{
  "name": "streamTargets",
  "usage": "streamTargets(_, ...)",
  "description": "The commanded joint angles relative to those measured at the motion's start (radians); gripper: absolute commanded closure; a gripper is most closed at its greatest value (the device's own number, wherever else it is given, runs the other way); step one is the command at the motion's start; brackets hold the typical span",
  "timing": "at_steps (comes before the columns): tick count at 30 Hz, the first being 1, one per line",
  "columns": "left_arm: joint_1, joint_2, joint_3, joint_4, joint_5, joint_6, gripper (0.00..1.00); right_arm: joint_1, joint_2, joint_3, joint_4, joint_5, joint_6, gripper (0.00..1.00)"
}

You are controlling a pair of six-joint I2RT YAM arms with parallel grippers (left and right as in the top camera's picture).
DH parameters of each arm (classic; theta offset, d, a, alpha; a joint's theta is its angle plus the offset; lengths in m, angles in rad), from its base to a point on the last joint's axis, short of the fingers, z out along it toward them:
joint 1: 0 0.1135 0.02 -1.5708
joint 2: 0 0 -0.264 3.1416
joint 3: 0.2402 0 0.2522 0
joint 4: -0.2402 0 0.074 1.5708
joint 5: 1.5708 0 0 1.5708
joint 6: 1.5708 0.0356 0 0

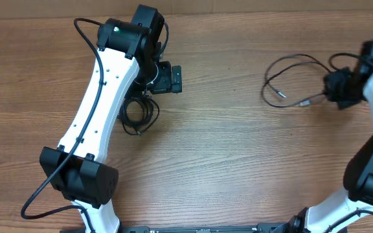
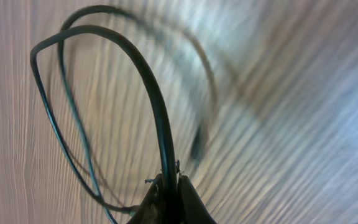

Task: Untangle cables
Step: 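Move the held cable to the right edge and lower it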

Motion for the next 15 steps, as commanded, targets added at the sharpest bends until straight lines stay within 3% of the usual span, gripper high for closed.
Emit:
streamTargets(1, -0.005, 0.01, -0.003, 0.011, -0.007, 0.004, 0.0, -0.003, -0.007, -0.05, 0.0, 0.025, -0.014, 0.96)
streamTargets(4, -0.005, 0.01, -0.003, 0.019, -0.007, -0.008, 0.0, 0.0, -0.007, -0.117, 0.012, 0.048, -0.013, 0.94)
streamTargets(5, -0.005, 0.01, -0.003, 0.019, -0.007, -0.011, 0.0, 0.0, -0.007, -0.137, 0.021, 0.048, -0.013, 0.86)
streamTargets(9, -0.005, 0.01, -0.003, 0.015, -0.007, -0.011, 0.0, -0.001, -0.007, -0.188, 0.04, 0.049, -0.031, 0.18)
streamTargets(11, -0.005, 0.01, -0.003, 0.014, -0.007, -0.011, 0.0, -0.001, -0.007, -0.19, 0.03, 0.049, -0.056, 0.01)
streamTargets(15, -0.005, 0.01, -0.003, 0.014, -0.006, -0.011, 0.0, -0.001, -0.007, -0.19, 0.015, 0.09, -0.056, 0.0)
